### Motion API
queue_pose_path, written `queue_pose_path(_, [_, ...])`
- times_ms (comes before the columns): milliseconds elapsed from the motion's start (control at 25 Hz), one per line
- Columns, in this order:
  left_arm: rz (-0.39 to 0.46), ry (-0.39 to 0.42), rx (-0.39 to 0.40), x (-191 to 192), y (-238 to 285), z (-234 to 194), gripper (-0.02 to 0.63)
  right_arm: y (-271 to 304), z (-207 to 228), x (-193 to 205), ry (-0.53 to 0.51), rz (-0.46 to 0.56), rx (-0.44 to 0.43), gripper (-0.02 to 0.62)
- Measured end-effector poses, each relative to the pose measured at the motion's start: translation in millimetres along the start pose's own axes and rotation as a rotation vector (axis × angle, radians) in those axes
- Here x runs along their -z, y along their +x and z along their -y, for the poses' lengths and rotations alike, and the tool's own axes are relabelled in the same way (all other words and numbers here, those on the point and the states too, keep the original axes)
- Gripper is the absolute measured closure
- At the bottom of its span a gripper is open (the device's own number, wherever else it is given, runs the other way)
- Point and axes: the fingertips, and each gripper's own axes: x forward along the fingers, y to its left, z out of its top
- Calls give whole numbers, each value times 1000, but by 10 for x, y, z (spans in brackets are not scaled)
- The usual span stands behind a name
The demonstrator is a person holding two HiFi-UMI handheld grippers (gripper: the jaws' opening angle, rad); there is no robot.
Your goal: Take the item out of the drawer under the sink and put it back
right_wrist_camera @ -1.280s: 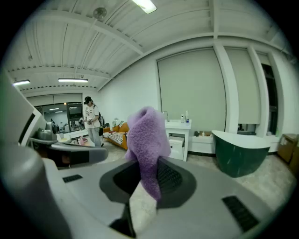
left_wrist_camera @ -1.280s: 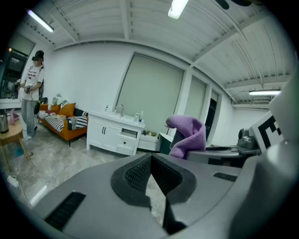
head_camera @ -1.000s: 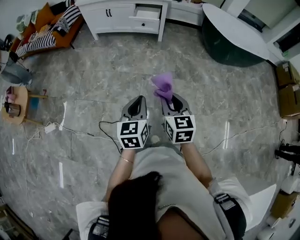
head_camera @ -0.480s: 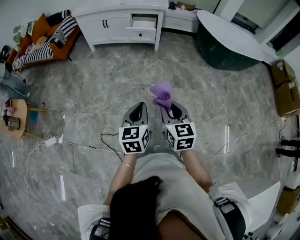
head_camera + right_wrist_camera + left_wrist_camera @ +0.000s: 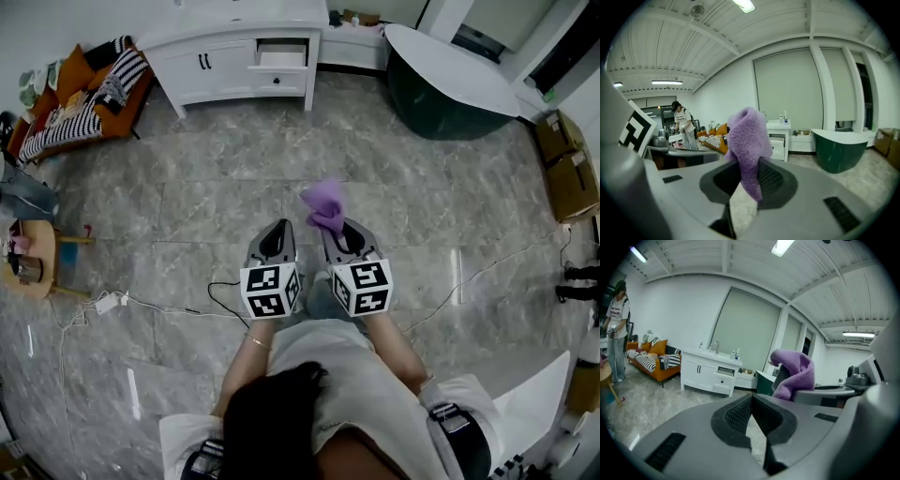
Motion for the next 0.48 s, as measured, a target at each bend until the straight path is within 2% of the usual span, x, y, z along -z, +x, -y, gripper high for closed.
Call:
queue_pose_path(240, [8,-7,5,-36,56,-2,601,79,27,-13,10,-1,-3,500])
queue_pose_path(480, [-2,10,-38,-81,187,-155,601,355,49,-92,1,-1,-36,499])
